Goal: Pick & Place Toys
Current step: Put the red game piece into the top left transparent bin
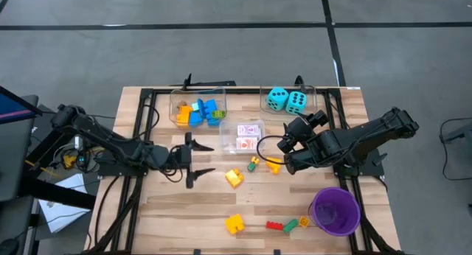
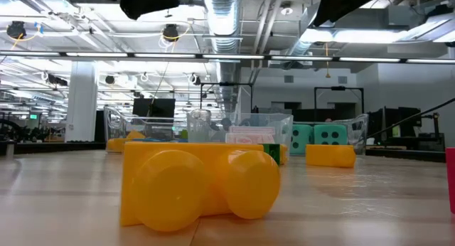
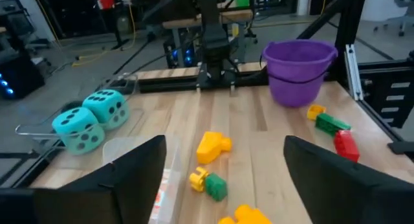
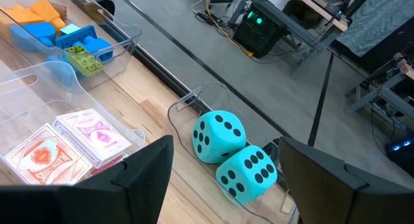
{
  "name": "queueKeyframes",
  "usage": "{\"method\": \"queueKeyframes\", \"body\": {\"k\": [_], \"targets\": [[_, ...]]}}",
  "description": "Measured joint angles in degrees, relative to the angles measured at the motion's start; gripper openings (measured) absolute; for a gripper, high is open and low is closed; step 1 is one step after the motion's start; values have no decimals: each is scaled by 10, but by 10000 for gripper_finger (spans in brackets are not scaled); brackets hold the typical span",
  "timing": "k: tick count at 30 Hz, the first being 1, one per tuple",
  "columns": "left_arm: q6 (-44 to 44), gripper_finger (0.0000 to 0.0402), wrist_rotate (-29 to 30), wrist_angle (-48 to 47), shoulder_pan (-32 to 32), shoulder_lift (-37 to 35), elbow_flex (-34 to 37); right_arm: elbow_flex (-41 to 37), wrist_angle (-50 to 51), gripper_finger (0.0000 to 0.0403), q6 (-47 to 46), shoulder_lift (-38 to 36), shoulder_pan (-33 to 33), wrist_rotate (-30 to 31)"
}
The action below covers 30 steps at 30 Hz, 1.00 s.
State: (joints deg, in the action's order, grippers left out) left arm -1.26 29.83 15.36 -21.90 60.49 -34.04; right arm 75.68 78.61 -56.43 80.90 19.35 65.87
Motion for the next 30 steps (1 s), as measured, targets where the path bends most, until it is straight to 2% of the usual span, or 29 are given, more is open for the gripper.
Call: {"method": "queueKeyframes", "body": {"k": [7, 15, 18, 24, 27, 30], "targets": [[-3, 356, 2, 18, 0, 0, 0, 0, 1, 272, 0, 0, 0, -3], [-5, 363, 2, 18, 0, 0, 0, -2, -32, 272, 49, 0, 6, -56], [-12, 358, 1, 19, 0, -1, 0, -23, -100, 272, 130, 0, 14, -111], [-50, 358, 1, 42, 0, -9, 1, -64, -238, 272, 282, 0, 30, -276], [-75, 360, -3, 53, 0, -18, 1, -67, -271, 272, 297, 0, 41, -344], [-101, 361, -3, 65, 0, -30, 1, -67, -306, 272, 286, 0, 54, -374]]}}
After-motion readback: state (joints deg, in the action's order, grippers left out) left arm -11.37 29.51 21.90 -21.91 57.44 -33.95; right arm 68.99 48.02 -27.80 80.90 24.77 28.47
